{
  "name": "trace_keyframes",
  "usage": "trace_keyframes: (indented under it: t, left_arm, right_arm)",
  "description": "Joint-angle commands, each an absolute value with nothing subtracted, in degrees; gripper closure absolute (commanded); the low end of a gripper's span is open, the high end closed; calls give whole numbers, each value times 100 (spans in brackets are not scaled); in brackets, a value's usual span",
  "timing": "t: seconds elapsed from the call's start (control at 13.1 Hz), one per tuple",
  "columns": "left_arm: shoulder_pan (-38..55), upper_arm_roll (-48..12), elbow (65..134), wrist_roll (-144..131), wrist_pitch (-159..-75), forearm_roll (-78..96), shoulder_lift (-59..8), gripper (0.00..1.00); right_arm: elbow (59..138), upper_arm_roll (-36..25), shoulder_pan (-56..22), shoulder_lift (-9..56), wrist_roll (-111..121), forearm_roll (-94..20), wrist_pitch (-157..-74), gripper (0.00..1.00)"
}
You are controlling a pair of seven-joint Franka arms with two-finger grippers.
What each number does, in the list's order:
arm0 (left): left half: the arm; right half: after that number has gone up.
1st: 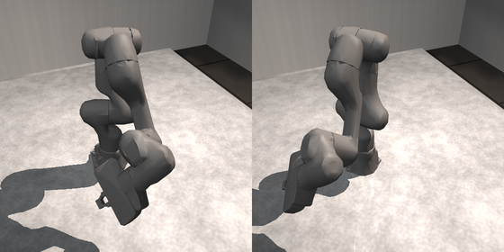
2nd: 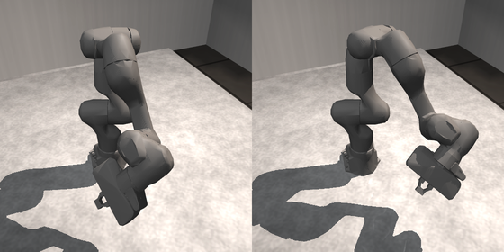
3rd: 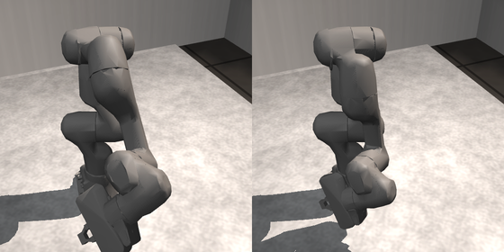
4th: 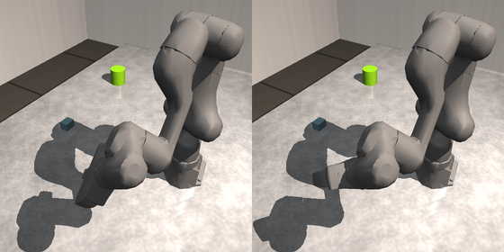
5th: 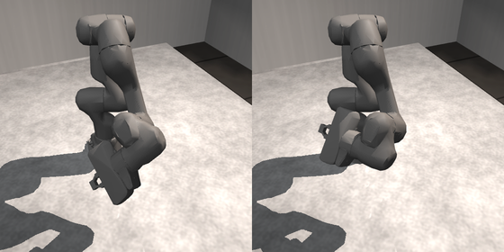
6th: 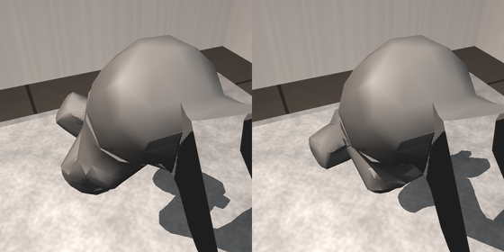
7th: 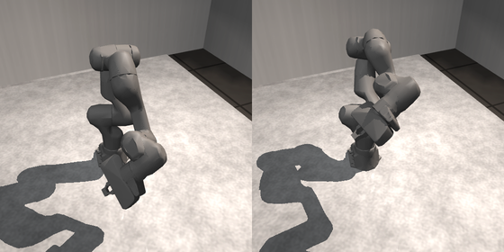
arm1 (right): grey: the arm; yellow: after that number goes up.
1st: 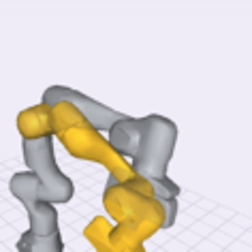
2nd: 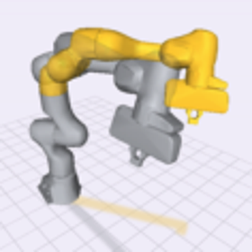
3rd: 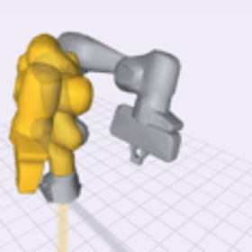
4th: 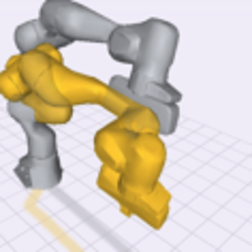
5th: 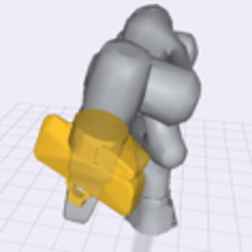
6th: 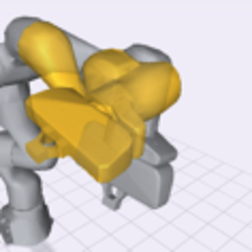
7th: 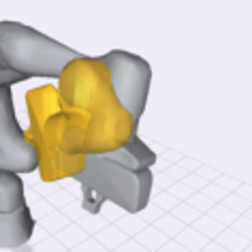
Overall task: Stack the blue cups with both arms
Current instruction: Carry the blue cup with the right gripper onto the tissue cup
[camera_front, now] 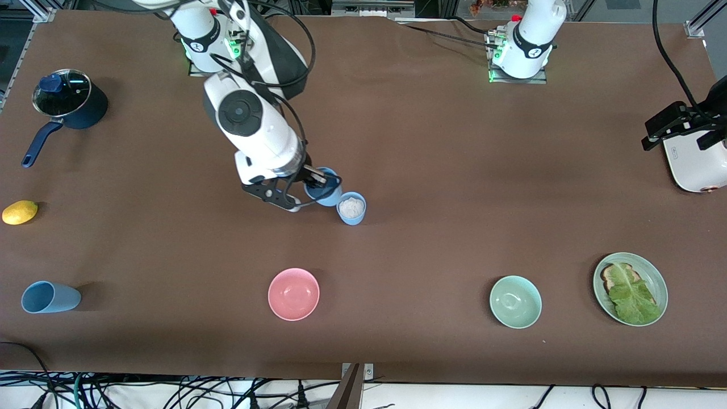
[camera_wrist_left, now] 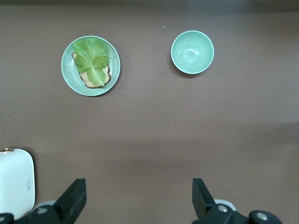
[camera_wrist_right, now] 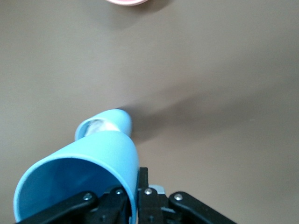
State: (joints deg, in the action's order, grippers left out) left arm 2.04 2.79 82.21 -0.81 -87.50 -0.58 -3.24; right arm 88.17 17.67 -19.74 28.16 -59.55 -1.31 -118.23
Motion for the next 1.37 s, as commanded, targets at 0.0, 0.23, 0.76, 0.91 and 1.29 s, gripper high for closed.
trace_keyframes:
  t: [0.0,0.23,0.76,0.91,1.29]
  left_arm:
    - [114,237,8376,-149,-8701,44,-176,0]
    - [114,237,8385,-149,-8613,44,-97,0]
    - [44,202,8719,122,-8613,53,105,0]
    - [44,193,8727,158,-8605,53,114,0]
    - [61,193,8798,141,-8605,53,150,0]
  right_arm:
    - [8437,1732,-2232,3199,-6205,43,-12032,100]
    - [8437,1731,-2372,3410,-6223,289,-12172,100]
    - [8455,1723,-2435,3647,-6223,747,-12199,98]
    - [8455,1723,-2435,3656,-6223,756,-12199,45]
    - [8429,1723,-2461,3586,-6196,765,-12147,0]
